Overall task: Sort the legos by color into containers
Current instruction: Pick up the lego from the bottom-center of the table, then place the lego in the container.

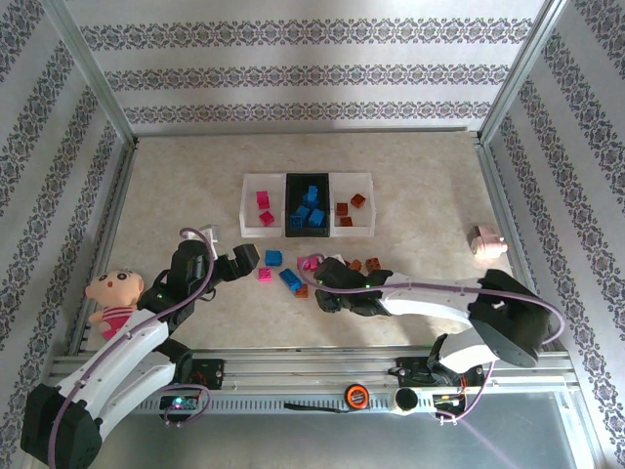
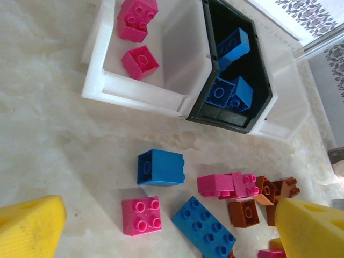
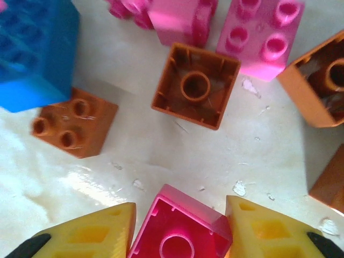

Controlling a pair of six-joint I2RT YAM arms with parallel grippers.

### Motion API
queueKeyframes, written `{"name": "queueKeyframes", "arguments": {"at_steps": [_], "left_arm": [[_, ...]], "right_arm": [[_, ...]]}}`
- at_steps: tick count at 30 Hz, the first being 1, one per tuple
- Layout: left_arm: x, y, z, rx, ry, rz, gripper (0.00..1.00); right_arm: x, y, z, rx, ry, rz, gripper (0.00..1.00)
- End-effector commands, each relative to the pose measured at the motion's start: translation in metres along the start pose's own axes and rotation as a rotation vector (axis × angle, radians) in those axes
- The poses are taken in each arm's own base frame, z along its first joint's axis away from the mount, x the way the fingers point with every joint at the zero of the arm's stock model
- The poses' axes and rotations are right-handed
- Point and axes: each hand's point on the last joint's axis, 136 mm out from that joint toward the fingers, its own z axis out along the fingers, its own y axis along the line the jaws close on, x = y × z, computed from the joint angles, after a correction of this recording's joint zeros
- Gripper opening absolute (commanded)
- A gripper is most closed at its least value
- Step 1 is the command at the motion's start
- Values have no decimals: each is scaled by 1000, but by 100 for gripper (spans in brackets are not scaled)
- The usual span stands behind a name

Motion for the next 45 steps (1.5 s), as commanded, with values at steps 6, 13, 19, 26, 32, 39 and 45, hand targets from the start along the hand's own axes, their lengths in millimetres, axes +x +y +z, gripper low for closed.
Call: {"name": "queueKeyframes", "arguments": {"at_steps": [6, 13, 19, 26, 32, 39, 45], "left_arm": [[9, 8, -5, -40, 28, 29, 100], [13, 9, -12, -28, 24, 17, 100], [18, 12, -18, -34, 37, 14, 100], [25, 12, -19, -21, 54, 0, 100], [22, 9, -22, -16, 52, 0, 100], [20, 2, -22, 10, 57, 12, 100], [30, -7, -8, 35, 149, 45, 90]], "right_arm": [[-102, 58, -52, -194, -212, -115, 30], [-195, 81, -12, -218, -258, -103, 30], [-255, 82, 31, -145, -294, -70, 31], [-295, 70, 59, -88, -326, 14, 49], [-314, 70, 44, -133, -381, 62, 66], [-302, 68, -2, -179, -456, 56, 69], [-252, 52, -25, -210, -453, 66, 71]]}}
